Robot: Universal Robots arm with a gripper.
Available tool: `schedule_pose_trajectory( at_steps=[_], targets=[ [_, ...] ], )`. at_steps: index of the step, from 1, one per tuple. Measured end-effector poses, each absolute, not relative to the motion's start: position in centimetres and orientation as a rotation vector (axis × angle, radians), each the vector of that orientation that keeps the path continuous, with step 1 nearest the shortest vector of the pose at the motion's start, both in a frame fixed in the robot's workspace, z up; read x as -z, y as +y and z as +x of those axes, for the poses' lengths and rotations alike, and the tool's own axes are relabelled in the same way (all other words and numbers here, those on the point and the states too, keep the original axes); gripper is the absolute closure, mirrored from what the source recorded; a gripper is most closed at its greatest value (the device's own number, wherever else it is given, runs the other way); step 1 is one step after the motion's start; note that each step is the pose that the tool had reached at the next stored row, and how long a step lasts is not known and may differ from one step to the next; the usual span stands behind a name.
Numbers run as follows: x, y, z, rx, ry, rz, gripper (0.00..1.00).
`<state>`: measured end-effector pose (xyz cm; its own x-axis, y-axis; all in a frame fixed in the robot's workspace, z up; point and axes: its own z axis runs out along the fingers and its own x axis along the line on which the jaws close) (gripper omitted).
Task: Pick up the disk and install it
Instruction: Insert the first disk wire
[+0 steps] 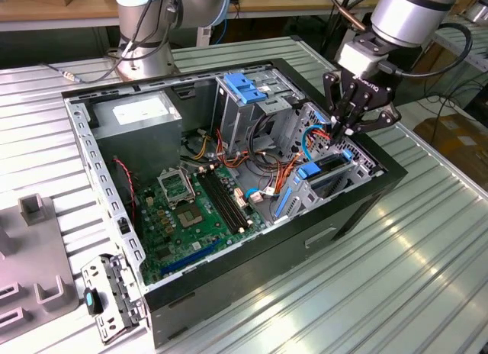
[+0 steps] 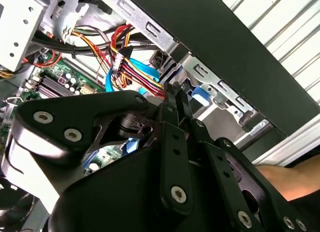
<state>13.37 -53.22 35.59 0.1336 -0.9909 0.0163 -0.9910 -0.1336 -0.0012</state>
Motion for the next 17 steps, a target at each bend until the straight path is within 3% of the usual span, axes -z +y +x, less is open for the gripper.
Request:
schedule_pose_trajectory(
  at_steps=[17],
  targets=[
    [-35.38,-53.21,13.34,-0.021,-2.145,2.282,0.83]
  ],
)
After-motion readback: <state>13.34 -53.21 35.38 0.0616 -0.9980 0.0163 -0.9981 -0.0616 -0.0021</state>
